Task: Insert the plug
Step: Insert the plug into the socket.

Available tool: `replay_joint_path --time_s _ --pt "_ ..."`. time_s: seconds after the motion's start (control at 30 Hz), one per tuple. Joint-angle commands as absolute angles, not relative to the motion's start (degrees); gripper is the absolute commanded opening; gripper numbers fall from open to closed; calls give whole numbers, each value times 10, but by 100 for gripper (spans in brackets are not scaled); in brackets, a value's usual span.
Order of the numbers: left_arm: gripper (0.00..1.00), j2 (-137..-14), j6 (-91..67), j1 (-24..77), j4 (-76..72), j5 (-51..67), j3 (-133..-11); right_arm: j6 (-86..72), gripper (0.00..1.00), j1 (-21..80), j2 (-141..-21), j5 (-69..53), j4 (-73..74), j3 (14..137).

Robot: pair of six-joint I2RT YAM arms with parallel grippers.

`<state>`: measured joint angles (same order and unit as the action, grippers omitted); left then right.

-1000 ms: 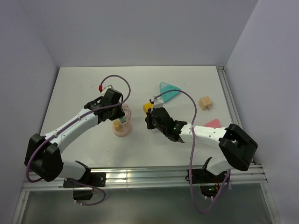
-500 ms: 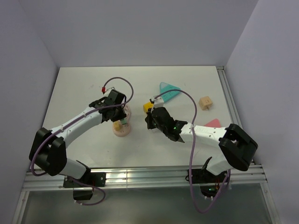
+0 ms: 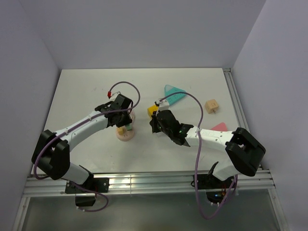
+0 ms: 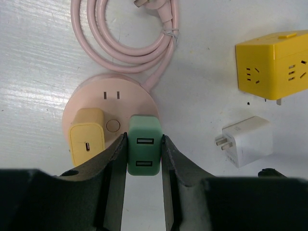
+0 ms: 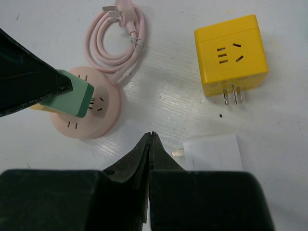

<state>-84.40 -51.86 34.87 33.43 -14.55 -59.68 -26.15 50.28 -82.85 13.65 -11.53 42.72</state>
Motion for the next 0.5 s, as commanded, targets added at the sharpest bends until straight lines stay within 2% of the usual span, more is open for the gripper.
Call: replay_joint_path --time_s 0.0,0.47 --pt "0 -846 -528 355 333 -166 -597 -268 0 498 -818 134 -133 430" --pt "0 -871 -524 357 344 -193 -602 -269 0 494 -816 130 -133 429"
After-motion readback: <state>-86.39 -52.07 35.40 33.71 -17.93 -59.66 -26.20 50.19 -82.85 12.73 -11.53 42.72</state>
